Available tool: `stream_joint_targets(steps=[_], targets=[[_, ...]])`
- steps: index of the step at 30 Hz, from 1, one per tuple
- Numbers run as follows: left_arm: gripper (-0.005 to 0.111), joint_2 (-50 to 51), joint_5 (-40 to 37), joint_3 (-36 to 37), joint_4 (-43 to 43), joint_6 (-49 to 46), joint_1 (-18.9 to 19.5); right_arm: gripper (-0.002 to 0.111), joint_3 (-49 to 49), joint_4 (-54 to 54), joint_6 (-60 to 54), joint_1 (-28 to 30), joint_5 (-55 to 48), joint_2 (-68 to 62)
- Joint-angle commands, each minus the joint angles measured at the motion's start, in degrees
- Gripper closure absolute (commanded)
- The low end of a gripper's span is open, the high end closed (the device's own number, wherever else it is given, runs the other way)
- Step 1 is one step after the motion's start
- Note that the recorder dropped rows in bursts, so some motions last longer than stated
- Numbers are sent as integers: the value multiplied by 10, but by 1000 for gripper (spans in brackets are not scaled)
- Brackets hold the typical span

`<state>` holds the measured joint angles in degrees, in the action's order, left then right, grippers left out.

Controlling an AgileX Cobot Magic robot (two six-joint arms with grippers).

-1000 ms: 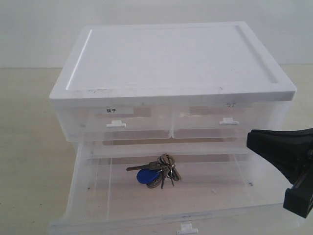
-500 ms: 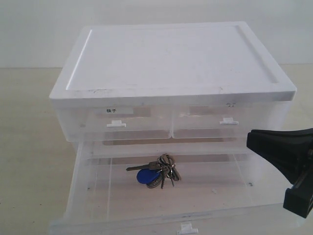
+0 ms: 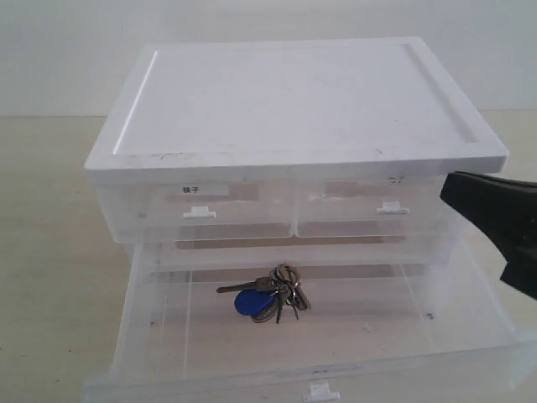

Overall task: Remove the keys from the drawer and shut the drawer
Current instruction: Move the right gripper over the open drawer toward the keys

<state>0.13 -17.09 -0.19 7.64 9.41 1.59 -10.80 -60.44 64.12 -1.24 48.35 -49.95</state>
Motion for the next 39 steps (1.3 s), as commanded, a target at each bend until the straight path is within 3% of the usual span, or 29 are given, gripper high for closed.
stream_joint_targets(steps=[1,5,8,15,21,25,28,30,35,39], targets=[[102,-1,-1,2,-6,-3,1,108,3,28,49,1,16,0],[102,-1,-1,2,-6,-3,1,108,1,15,59,1,73,0],[102,-1,-1,2,-6,-3,1,108,-34,-67,100,1,133,0],[102,-1,-1,2,-6,-3,1,108,-181,-344,330,1,37,1],[102,-1,-1,2,-6,-5,1,108,-265,-395,343,-15,61,1],[102,-1,-1,2,-6,-5,1,108,-290,-395,356,-68,10,14],[102,-1,-1,2,-6,-5,1,108,-293,-395,230,-129,-2,21],[102,-1,-1,2,-6,-5,1,108,-293,-395,181,-177,-54,31],[102,-1,-1,2,-6,-5,1,108,-293,-395,198,-295,-412,43],[102,-1,-1,2,-6,-5,1,108,-289,-395,176,-351,-612,29]])
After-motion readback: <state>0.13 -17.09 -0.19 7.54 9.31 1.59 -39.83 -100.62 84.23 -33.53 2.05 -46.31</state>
